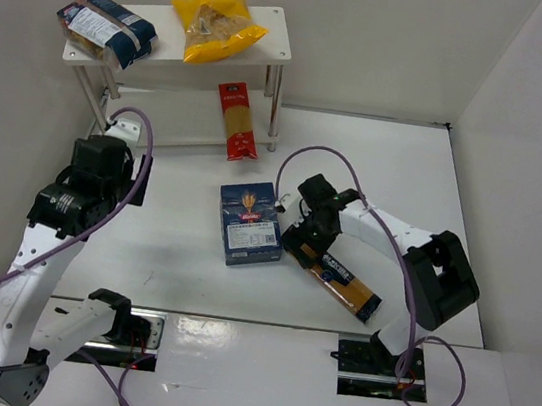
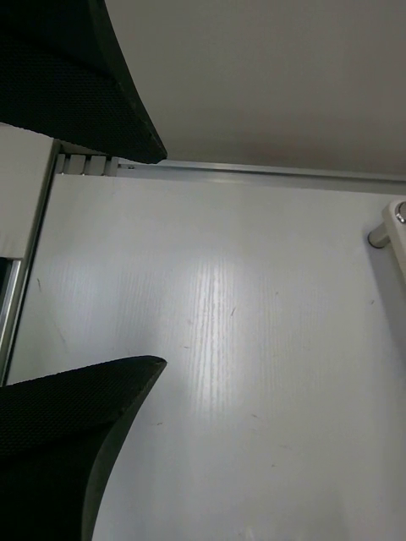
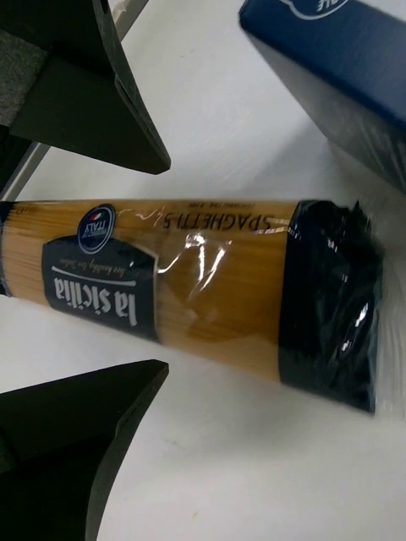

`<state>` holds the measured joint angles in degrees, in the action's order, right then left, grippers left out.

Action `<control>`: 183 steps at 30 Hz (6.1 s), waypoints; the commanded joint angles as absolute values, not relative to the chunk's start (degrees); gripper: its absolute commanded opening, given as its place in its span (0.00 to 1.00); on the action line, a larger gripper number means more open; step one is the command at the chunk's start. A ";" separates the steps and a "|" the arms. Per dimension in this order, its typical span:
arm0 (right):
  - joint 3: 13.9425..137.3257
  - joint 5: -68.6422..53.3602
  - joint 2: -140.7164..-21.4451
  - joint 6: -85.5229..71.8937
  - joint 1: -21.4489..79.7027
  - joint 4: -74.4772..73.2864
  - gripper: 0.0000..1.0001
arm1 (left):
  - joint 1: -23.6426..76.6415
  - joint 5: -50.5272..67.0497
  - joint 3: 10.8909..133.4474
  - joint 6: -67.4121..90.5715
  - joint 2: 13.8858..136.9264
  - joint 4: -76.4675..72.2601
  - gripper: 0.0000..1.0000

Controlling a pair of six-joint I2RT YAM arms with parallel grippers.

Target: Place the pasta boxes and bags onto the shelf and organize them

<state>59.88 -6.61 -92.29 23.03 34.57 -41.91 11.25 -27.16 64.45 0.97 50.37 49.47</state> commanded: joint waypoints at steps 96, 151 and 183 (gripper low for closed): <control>56.61 -1.41 -87.54 19.16 15.82 -27.68 0.88 | -9.14 -10.28 64.42 -0.53 45.36 41.48 1.00; 73.03 -15.89 -91.95 16.52 16.44 -38.23 0.00 | -9.67 -13.62 63.98 -1.05 44.82 40.96 1.00; 76.55 -8.61 -71.10 12.93 22.06 -30.15 0.00 | -13.26 -20.30 63.37 0.70 45.97 39.90 1.00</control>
<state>70.96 -9.61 -72.49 14.44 20.25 -40.18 -12.08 -17.45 62.83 0.16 46.02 42.22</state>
